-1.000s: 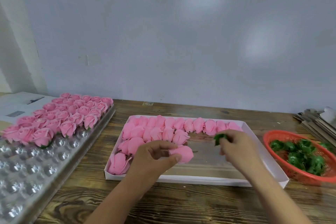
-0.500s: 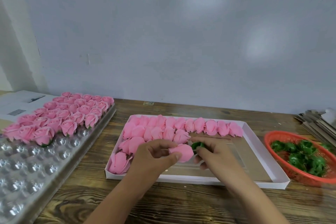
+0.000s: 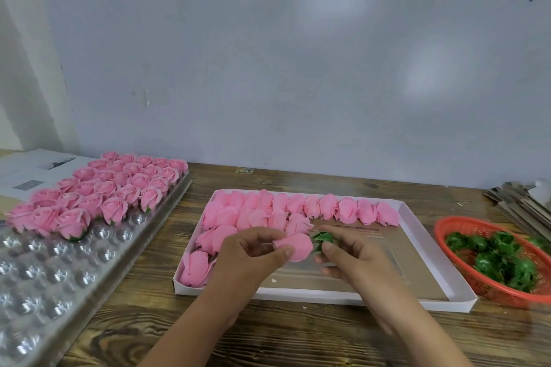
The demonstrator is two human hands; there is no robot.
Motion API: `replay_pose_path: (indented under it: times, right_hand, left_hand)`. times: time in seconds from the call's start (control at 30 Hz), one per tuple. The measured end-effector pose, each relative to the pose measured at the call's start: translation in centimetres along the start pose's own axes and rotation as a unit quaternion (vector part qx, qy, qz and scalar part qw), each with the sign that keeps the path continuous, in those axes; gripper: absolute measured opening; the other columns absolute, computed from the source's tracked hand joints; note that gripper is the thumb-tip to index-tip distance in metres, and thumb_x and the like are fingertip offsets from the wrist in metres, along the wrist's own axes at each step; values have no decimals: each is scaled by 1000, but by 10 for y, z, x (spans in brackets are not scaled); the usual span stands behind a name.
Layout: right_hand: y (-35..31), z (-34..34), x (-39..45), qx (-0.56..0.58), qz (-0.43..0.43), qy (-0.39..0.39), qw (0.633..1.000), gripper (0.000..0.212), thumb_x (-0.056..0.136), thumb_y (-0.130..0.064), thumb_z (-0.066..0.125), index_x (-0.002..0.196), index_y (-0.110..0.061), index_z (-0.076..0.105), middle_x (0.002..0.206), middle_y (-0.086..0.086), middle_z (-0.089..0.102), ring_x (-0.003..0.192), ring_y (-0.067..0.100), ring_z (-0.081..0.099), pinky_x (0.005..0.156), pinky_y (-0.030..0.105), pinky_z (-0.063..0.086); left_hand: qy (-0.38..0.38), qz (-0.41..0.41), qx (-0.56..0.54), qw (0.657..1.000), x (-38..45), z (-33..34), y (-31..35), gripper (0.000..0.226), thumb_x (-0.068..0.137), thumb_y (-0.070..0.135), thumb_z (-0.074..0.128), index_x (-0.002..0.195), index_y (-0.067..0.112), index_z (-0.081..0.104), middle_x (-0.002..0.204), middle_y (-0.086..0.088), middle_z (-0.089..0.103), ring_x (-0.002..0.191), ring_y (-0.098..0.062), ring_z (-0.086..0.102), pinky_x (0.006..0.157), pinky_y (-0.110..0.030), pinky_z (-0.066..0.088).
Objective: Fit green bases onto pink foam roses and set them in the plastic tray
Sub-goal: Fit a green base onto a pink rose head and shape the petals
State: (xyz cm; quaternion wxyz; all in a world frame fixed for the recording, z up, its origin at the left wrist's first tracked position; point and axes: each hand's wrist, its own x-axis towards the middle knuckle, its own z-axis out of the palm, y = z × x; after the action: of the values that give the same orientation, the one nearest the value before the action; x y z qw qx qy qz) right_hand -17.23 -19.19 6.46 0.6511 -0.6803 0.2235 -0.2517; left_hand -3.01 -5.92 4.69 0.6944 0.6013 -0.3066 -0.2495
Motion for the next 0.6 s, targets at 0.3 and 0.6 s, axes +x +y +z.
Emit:
replay_pose_path:
  times: [0.3,0.6]
  right_hand:
    - [8,9,-2,23,1,-7,1000,30,95,-2,55,123,-13,62,96,10,76,82,14,71,64,21,55]
    - [11,8,-2,29,-30,1,999,31,93,3,56,122,-7,62,101,11,76,79,11,67,61,22,51]
  left_hand:
    - [-2,6,-1,1000,-1,1,1,30,61,30,86,90,36,80,72,11,74,69,5,67,64,-11,52]
    - [-14,3,-5,1000,-3,1,3,29,61,28,86,88,36,80,78,6,77,73,1,71,67,-13,54]
